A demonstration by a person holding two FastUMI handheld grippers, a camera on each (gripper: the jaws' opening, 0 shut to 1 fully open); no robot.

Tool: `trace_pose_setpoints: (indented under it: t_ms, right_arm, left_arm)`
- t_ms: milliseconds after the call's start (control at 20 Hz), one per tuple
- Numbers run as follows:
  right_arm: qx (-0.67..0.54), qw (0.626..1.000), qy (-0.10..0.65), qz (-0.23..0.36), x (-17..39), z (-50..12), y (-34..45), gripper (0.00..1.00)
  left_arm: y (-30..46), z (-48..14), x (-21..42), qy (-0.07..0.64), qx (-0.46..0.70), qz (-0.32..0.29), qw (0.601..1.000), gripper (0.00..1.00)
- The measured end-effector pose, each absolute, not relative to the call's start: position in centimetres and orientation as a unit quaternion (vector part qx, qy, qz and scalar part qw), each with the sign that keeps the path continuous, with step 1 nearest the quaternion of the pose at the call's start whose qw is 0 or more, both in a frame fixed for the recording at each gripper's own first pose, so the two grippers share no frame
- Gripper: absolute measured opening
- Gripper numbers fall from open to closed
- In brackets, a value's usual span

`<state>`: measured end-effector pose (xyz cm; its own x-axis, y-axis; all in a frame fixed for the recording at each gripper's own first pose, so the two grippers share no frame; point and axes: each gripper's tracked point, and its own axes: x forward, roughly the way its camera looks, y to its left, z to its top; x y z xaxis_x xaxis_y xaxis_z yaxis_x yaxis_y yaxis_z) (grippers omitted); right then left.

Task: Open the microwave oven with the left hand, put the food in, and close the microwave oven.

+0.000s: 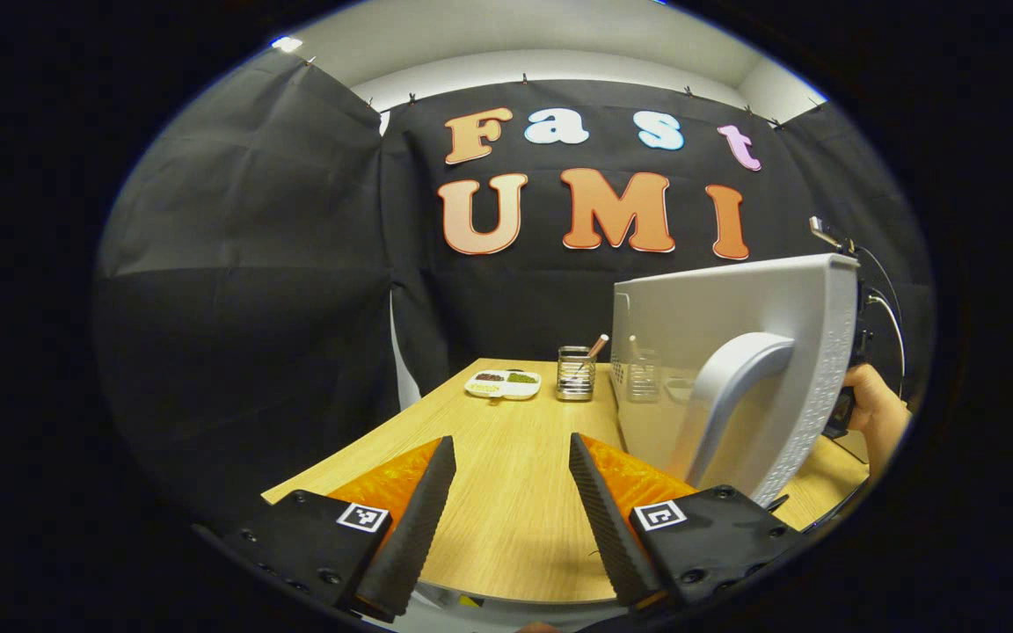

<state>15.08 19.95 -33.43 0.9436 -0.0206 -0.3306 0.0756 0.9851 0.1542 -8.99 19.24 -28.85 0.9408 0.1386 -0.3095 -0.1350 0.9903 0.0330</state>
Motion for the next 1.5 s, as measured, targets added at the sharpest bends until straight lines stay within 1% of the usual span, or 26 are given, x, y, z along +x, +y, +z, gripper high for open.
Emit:
trace_pose_setpoints:
  t_ms: [50, 150, 200, 300, 350, 400, 450, 700, 750, 800, 850, 1100, 1150, 1200, 1250, 1300, 1400, 1500]
  right_arm:
    - [0.078, 0.984, 0.158, -0.02, 14.2, -32.3, 19.3, 0.81]
    - [0.077, 0.986, 0.146, -0.003, 12.4, -30.2, 18.5, 0.81]
    - [0.076, 0.987, 0.144, 0.006, 11.6, -29.4, 18.0, 0.81]
    - [0.075, 0.987, 0.14, 0.017, 9.9, -27.7, 16.6, 0.83]
    - [0.076, 0.988, 0.135, 0.019, 9.2, -26.8, 15.6, 0.84]
    - [0.074, 0.988, 0.133, 0.017, 8.6, -26.2, 14.6, 0.85]
    - [0.07, 0.989, 0.128, 0.013, 7.9, -25.3, 13.5, 0.85]
    - [0.039, 0.994, 0.102, -0.002, 5.2, -22.0, 8.4, 0.87]
    - [0.034, 0.995, 0.097, -0.002, 4.6, -21.5, 7.8, 0.87]
    - [0.029, 0.995, 0.093, 0.0, 4.1, -21.0, 7.2, 0.87]
    - [0.028, 0.996, 0.09, 0.004, 3.6, -20.9, 6.8, 0.87]
    - [0.015, 0.996, 0.091, 0.012, 1.7, -21.1, 4.3, 0.87]
    - [0.014, 0.996, 0.093, 0.01, 1.4, -21.0, 3.7, 0.87]
    - [0.014, 0.996, 0.093, 0.009, 1.3, -21.0, 3.2, 0.87]
    - [0.013, 0.996, 0.091, 0.007, 1.0, -20.7, 2.5, 0.87]
    - [0.011, 0.996, 0.089, 0.005, 0.6, -20.6, 1.9, 0.87]
    - [0.011, 0.997, 0.082, 0.001, 0.1, -19.9, 0.5, 0.87]
    - [0.014, 0.997, 0.079, -0.004, -0.5, -19.5, -0.6, 0.87]
  left_arm:
    - [18.9, -28.7, -9.0, 0.156, 0.005, 0.066, 0.985, 0.86]
    - [17.4, -28.4, -9.2, 0.155, 0.001, 0.054, 0.986, 0.86]
    - [16.7, -28.5, -9.4, 0.155, 0.0, 0.048, 0.987, 0.83]
    - [15.3, -28.2, -9.4, 0.154, 0.0, 0.04, 0.987, 0.82]
    - [14.3, -28.2, -9.3, 0.153, 0.0, 0.032, 0.988, 0.83]
    - [13.2, -28.1, -9.2, 0.154, -0.001, 0.022, 0.988, 0.86]
    - [11.9, -28.2, -9.2, 0.155, 0.0, 0.01, 0.988, 0.82]
    - [6.0, -27.4, -8.6, 0.15, 0.013, -0.05, 0.987, 0.82]
    - [4.5, -27.4, -8.4, 0.15, 0.012, -0.063, 0.987, 0.82]
    - [3.4, -27.6, -8.2, 0.151, 0.012, -0.073, 0.986, 0.85]
    - [1.9, -27.7, -7.9, 0.151, 0.008, -0.086, 0.985, 0.83]
    - [-3.8, -27.7, -6.6, 0.155, -0.023, -0.128, 0.979, 0.41]
    - [-4.8, -27.7, -5.9, 0.157, -0.025, -0.132, 0.978, 0.22]
    - [-6.0, -28.3, -5.9, 0.161, -0.03, -0.143, 0.976, 0.18]
    - [-7.2, -28.5, -5.6, 0.163, -0.029, -0.154, 0.974, 0.1]
    - [-6.9, -28.7, -5.1, 0.162, -0.028, -0.142, 0.976, 0.09]
    - [-8.9, -29.6, -4.7, 0.18, -0.039, -0.151, 0.971, 0.05]
    - [-10.2, -29.8, -4.0, 0.183, -0.042, -0.162, 0.969, 0.06]
